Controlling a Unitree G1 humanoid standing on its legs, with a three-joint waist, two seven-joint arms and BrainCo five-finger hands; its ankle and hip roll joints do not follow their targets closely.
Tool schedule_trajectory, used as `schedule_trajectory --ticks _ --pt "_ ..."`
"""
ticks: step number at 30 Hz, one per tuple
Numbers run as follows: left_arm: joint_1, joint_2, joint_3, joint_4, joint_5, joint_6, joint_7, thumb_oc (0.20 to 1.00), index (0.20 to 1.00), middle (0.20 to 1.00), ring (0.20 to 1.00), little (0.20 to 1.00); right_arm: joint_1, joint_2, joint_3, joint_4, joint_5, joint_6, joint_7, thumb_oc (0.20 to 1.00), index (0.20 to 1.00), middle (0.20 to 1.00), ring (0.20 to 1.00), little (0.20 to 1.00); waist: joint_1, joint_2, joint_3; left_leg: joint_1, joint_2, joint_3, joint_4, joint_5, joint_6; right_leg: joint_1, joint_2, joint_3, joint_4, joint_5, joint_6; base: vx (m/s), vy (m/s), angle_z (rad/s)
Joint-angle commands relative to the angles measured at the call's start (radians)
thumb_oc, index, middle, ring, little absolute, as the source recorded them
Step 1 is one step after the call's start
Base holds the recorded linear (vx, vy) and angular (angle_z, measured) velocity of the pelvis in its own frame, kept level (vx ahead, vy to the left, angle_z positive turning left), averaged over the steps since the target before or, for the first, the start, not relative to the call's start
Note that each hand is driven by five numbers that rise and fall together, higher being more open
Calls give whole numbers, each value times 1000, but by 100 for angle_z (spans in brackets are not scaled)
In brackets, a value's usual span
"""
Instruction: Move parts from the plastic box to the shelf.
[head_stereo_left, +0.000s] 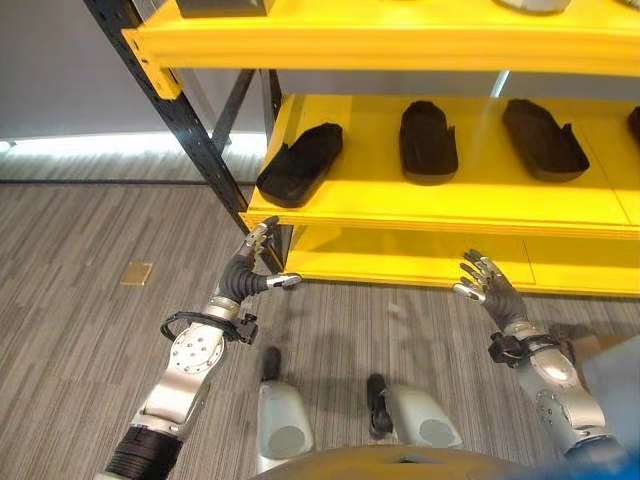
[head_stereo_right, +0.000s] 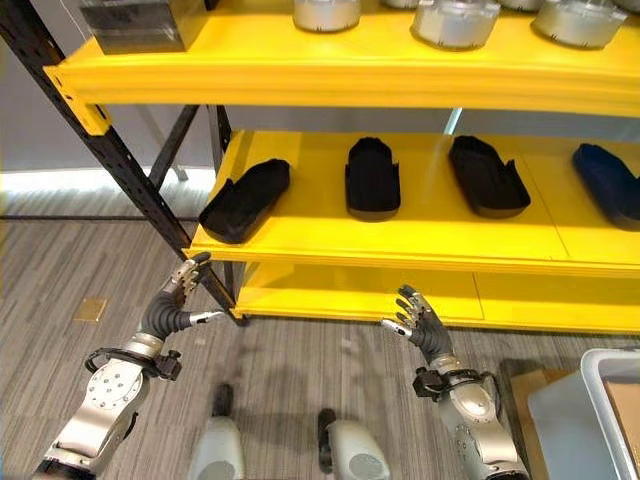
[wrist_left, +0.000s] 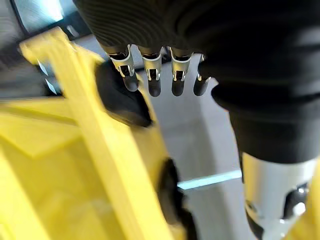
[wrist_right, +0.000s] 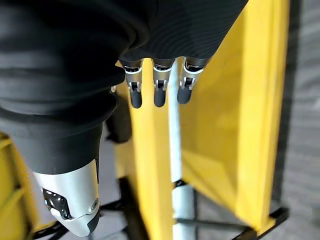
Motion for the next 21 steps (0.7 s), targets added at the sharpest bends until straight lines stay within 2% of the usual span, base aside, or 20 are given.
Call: schedule_trajectory --ticks 1,5,9,16,19,20,21 --pt "57 37 72 -111 104 -63 64 1000 1000 1000 1000 1000 3 -9 -9 -70 -19 -68 -2 1000 1000 1000 1000 1000 -2 11 -68 52 -47 24 -29 126 -21 124 -131 26 -9 -129 125 144 227 -41" --pt "62 63 86 -98 175 -65 94 1000 1000 1000 1000 1000 27 7 -21 -72 -16 -57 -1 1000 1000 1000 1000 1000 4 -5 -78 37 -109 58 59 43 -17 205 -218 9 -80 -105 164 143 256 1" --pt "30 110 94 -75 264 -61 149 1000 1000 1000 1000 1000 17 21 0 -72 -2 -48 1 1000 1000 1000 1000 1000 17 -30 -82 -22 -163 84 171 -34 -4 221 -293 3 -129 -71 200 67 237 4" --pt "-73 167 70 -36 383 -61 225 1000 1000 1000 1000 1000 -26 28 50 -62 -11 -45 2 1000 1000 1000 1000 1000 22 -61 -76 -113 -197 99 261 -97 27 170 -338 28 -165 -27 224 1 124 -8" --pt "-163 199 15 37 518 -38 288 1000 1000 1000 1000 1000 -43 23 61 -59 -13 -52 -7 1000 1000 1000 1000 1000 10 -67 -53 -149 -206 108 292 -122 41 137 -344 37 -173 -14 228 -4 83 -20" --pt "-213 220 -39 88 622 -17 314 1000 1000 1000 1000 1000 -47 18 64 -60 -8 -60 -9 1000 1000 1000 1000 1000 -2 -68 -42 -156 -206 113 293 -123 42 124 -343 38 -175 -11 229 -4 39 -27" --pt "-230 222 -55 97 645 -4 317 1000 1000 1000 1000 1000 -48 16 64 -58 -7 -61 -10 1000 1000 1000 1000 1000 -5 -67 -38 -160 -204 112 295 -123 41 116 -342 40 -174 -10 228 -12 14 -32"
